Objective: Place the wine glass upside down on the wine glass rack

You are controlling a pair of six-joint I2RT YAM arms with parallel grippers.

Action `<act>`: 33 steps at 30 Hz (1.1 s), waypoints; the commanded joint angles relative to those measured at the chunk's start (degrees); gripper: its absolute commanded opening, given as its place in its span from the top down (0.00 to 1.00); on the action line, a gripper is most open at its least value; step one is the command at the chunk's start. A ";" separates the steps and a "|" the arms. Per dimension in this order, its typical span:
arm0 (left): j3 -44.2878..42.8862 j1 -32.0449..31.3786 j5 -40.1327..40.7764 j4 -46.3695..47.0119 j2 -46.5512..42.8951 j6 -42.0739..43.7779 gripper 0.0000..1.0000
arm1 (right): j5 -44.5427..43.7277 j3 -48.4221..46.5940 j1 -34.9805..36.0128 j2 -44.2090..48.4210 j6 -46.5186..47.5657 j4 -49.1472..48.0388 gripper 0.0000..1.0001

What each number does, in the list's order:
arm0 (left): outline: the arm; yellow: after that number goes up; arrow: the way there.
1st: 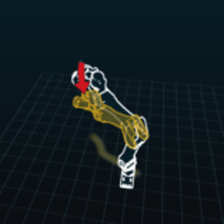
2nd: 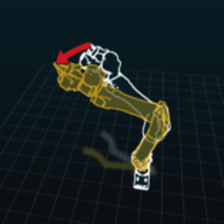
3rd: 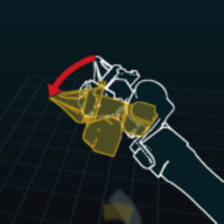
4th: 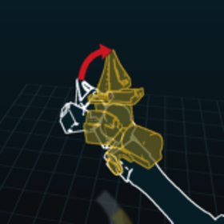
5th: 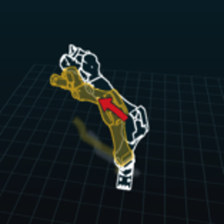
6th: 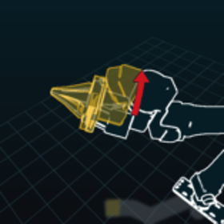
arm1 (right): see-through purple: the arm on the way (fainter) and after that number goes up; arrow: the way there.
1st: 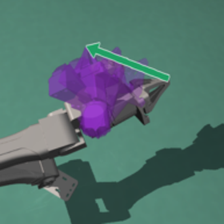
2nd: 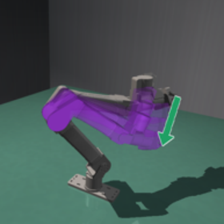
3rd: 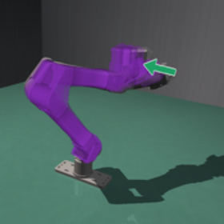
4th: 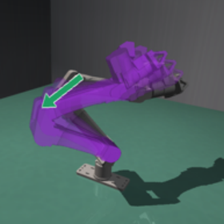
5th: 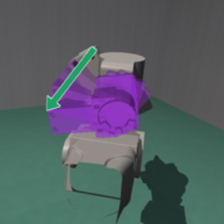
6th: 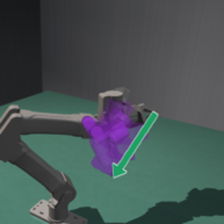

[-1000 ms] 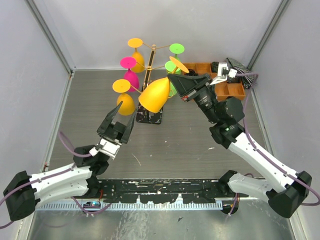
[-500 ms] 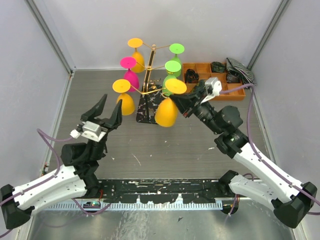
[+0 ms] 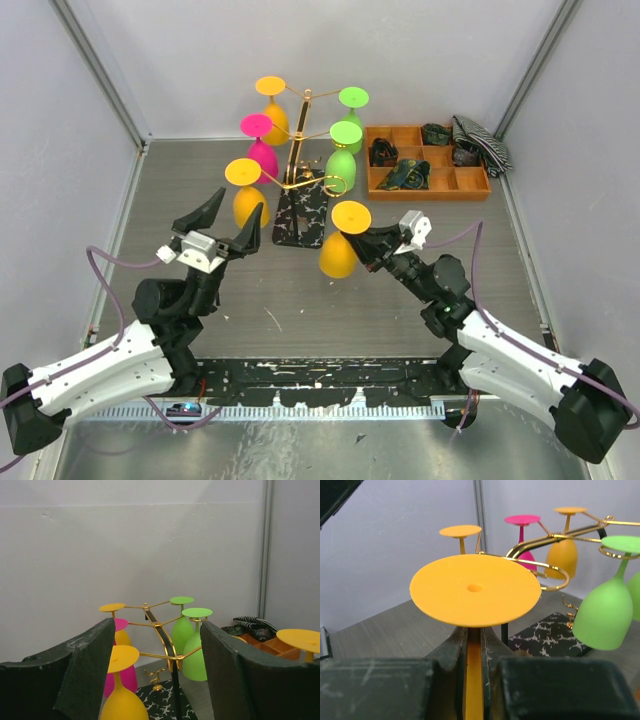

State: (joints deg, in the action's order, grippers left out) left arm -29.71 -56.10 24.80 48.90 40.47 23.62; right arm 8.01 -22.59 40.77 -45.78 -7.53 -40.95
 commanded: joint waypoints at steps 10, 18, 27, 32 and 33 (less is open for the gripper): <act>-0.88 -0.18 0.56 0.13 -3.29 0.12 0.02 | -1.01 -2.84 1.56 -15.18 4.64 -21.56 0.99; -0.76 -0.16 0.90 0.33 -4.30 2.01 0.02 | -1.95 -4.84 1.90 -18.51 7.07 -23.85 0.99; -0.79 -0.21 0.73 1.59 -3.47 2.38 0.02 | -2.20 -7.44 1.87 -22.76 8.76 -24.63 0.99; -1.19 -0.23 0.18 2.02 -3.16 2.46 0.02 | -1.89 -9.16 1.93 -26.24 9.80 -25.85 0.99; -1.15 -0.19 0.19 2.21 -3.03 2.54 0.02 | -1.72 -9.41 1.87 -26.82 10.11 -26.44 0.99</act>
State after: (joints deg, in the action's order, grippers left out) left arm -29.71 -56.10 25.17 48.77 37.28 25.47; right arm 6.55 -28.64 42.33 -71.22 0.54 -61.73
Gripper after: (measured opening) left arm 0.981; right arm 0.143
